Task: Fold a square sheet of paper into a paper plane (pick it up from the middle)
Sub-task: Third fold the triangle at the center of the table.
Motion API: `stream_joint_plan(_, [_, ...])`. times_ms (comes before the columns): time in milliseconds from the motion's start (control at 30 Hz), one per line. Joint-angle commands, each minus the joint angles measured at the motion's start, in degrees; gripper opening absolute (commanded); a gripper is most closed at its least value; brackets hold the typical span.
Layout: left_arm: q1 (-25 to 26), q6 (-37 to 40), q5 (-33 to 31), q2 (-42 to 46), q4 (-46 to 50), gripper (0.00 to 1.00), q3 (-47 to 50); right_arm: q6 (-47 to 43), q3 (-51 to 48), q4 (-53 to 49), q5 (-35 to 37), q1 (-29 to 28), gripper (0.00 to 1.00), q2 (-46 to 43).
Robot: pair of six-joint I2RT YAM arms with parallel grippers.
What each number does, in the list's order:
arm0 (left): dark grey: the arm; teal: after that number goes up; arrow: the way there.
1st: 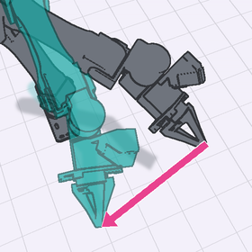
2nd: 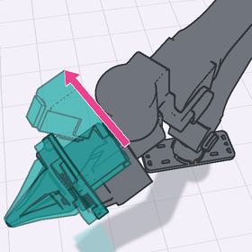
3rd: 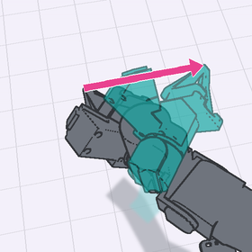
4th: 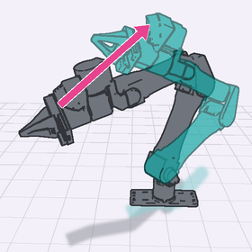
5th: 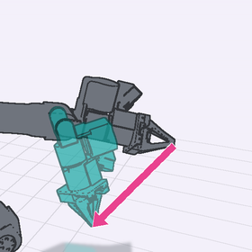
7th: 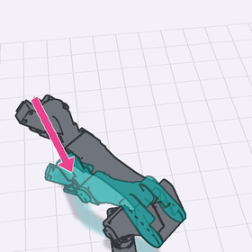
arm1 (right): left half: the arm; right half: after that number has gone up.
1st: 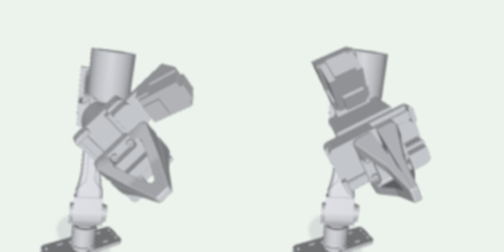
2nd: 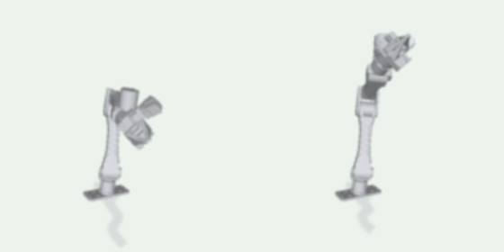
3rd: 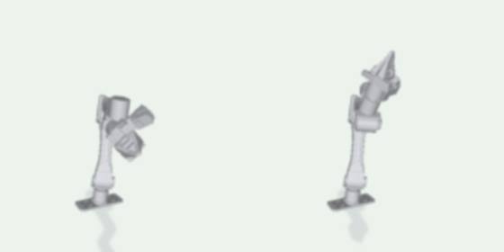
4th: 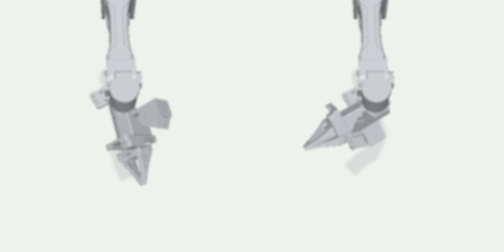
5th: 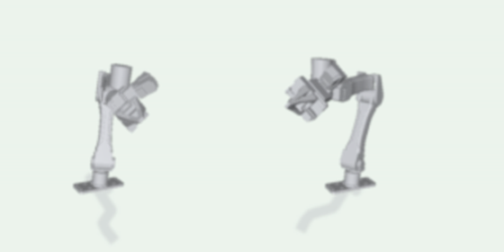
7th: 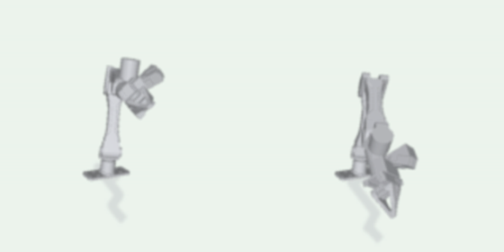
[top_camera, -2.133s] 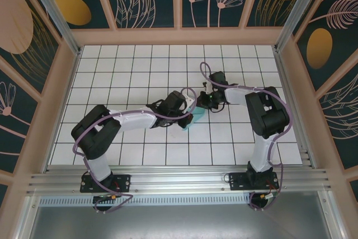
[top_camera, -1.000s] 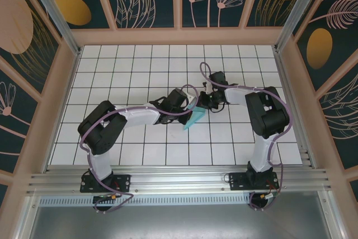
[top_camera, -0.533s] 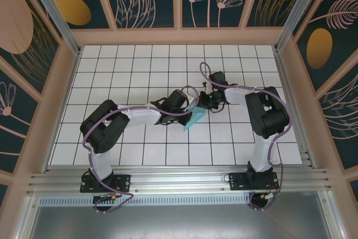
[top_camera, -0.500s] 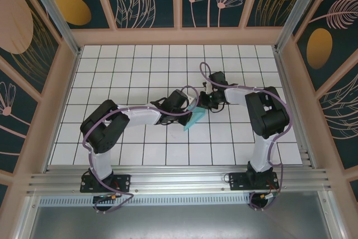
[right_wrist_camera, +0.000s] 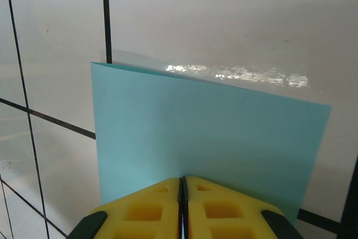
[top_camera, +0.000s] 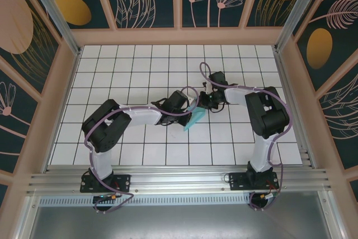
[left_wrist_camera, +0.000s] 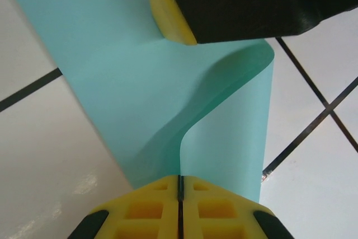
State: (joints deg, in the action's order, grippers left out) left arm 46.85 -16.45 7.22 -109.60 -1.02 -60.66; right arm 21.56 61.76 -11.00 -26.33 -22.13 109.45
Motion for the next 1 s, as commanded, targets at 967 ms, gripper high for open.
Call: stream_joint_plan(967, [-0.3,-0.7,1.0,-1.7,0.7,0.11,1.6,12.9,-15.7,10.8,-7.9,2.7,0.1,-19.2])
